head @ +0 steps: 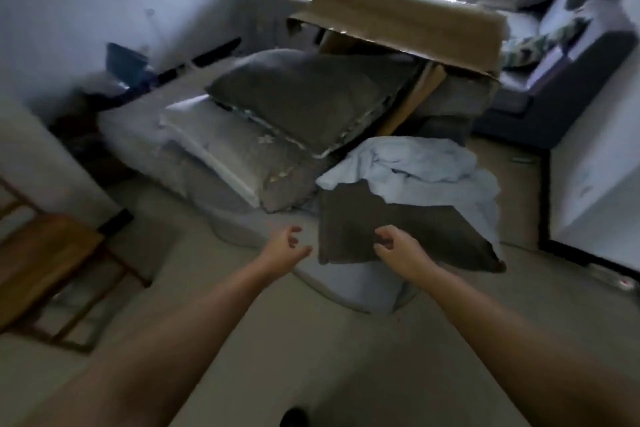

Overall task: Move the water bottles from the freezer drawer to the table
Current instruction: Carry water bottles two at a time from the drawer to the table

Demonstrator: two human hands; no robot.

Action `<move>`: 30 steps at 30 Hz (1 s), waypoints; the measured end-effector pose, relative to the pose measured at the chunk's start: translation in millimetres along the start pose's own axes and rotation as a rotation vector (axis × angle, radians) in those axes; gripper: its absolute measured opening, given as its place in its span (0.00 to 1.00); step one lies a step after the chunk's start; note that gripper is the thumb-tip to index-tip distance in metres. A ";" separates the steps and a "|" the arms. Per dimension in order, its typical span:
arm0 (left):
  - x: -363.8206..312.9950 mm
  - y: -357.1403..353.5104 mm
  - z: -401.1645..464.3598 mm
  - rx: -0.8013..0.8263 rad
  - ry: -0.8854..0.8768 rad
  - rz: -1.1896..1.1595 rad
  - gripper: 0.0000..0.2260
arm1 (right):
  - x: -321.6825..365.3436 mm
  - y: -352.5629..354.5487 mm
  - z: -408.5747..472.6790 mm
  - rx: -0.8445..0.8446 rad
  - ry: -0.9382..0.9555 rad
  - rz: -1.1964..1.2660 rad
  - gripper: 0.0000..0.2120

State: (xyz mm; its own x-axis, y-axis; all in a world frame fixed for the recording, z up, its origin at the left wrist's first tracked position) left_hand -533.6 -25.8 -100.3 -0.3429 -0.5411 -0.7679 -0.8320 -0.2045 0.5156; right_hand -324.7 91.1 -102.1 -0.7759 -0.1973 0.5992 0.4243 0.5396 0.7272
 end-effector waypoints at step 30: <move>411.2 454.1 -309.5 -0.895 0.464 -0.433 0.20 | 587.1 -472.7 -127.6 0.660 0.960 -0.347 0.19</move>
State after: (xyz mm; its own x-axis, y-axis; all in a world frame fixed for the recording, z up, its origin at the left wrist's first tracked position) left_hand -917.5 -593.6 -64.3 0.2555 -0.4967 -0.8295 -0.1602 -0.8678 0.4703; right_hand -921.3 -384.3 -51.3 -0.0211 -0.7890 0.6140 -0.2736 0.5953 0.7555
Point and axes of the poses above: each hand's wrist, its own z-axis towards the middle knuckle, its own y-axis out of the back of the hand, x = y × z, the point moved 8 cm from there along z, towards the middle knuckle, and after that the axes turned 3 degrees about -z, right-handed, at the moved point
